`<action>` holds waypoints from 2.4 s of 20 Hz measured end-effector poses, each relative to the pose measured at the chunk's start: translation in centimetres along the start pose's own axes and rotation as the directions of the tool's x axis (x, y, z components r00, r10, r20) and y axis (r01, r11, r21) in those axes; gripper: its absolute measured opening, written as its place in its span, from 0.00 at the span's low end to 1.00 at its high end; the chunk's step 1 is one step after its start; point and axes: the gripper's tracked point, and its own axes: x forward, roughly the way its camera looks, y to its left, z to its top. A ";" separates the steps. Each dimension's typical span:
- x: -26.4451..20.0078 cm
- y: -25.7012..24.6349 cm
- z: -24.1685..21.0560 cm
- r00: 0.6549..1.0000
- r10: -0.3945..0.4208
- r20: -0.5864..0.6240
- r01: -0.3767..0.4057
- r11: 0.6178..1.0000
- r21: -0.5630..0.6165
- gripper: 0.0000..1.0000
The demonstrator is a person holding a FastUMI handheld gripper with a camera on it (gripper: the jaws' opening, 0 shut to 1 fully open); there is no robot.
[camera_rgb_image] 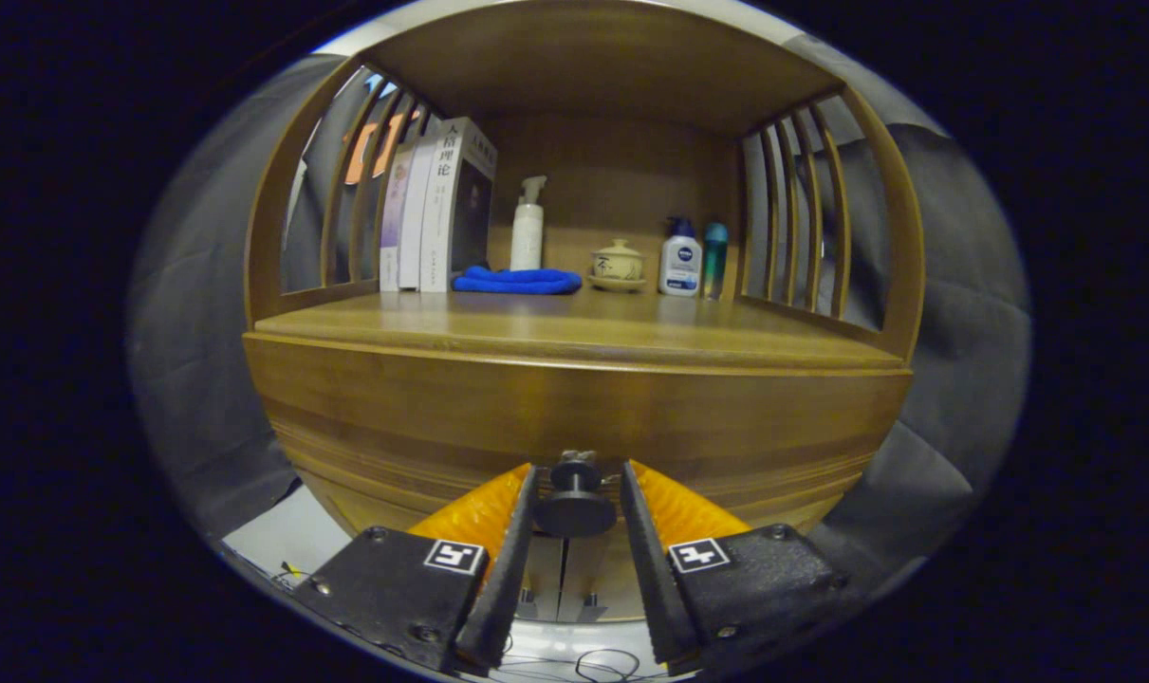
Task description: Pull open the drawer, take out the items inside it, and place them on the countertop above the cabinet.
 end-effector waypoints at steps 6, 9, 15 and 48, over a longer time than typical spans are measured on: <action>0.3 -0.2 0.3 1.000 -0.022 0.005 0.022 1.000 0.019 0.40; -0.1 -0.3 0.3 1.000 -0.020 -0.006 0.020 1.000 0.000 0.34; -3.4 0.3 1.0 0.991 -0.027 0.131 0.046 0.989 -0.144 0.22; -7.1 -0.7 -3.6 1.000 0.004 0.000 -0.004 1.000 -0.012 0.33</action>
